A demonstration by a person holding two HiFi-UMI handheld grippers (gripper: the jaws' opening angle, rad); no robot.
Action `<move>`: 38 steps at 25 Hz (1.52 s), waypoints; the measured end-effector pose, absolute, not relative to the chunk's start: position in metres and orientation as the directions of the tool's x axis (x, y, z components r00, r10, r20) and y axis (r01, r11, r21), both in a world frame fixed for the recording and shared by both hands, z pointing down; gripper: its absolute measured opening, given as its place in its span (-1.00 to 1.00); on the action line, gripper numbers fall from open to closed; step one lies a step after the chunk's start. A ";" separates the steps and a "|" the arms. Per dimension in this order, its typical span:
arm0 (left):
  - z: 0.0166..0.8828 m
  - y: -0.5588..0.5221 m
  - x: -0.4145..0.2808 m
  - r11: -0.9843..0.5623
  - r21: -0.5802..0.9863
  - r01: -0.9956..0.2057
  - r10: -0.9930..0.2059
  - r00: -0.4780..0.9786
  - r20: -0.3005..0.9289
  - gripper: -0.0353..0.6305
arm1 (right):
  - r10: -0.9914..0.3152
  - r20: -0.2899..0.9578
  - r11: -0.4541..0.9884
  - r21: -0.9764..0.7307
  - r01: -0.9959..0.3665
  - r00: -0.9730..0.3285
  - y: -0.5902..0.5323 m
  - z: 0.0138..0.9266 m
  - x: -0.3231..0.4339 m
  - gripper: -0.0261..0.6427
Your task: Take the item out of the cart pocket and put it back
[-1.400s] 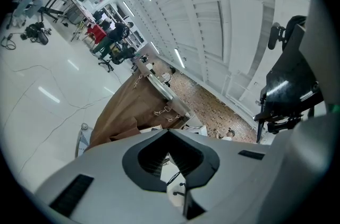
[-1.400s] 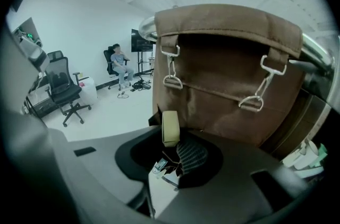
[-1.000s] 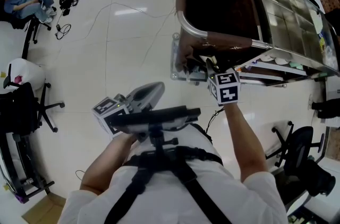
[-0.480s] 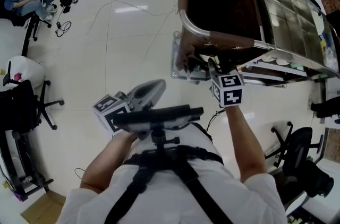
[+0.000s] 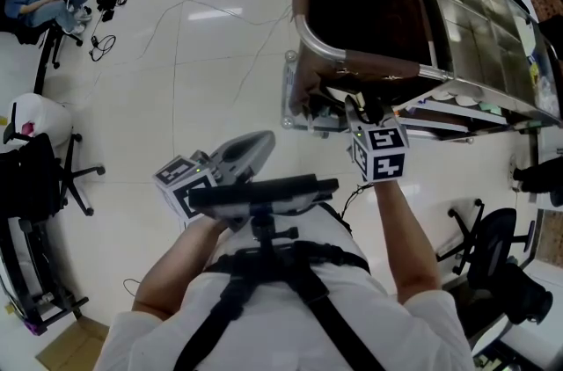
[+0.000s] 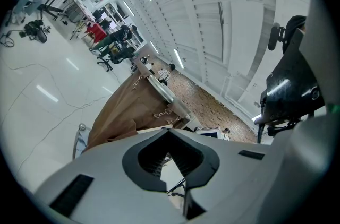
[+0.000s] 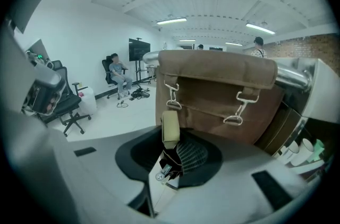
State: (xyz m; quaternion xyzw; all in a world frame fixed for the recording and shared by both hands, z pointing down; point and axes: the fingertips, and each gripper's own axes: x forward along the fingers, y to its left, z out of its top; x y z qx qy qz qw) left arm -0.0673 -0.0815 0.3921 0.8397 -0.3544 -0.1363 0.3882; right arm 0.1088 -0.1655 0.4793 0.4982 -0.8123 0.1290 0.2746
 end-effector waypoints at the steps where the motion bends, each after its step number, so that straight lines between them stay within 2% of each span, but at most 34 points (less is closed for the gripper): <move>1: 0.392 -0.082 -0.067 -0.448 0.749 -0.489 -0.700 0.713 0.046 -0.91 | -0.740 0.573 0.469 0.064 -0.881 -0.352 -0.165 0.478 0.109 -0.69; 38: 0.393 -0.085 -0.064 -0.452 0.750 -0.484 -0.694 0.719 0.046 -0.91 | -0.765 0.517 0.461 0.026 -0.887 -0.383 -0.152 0.443 0.107 -0.69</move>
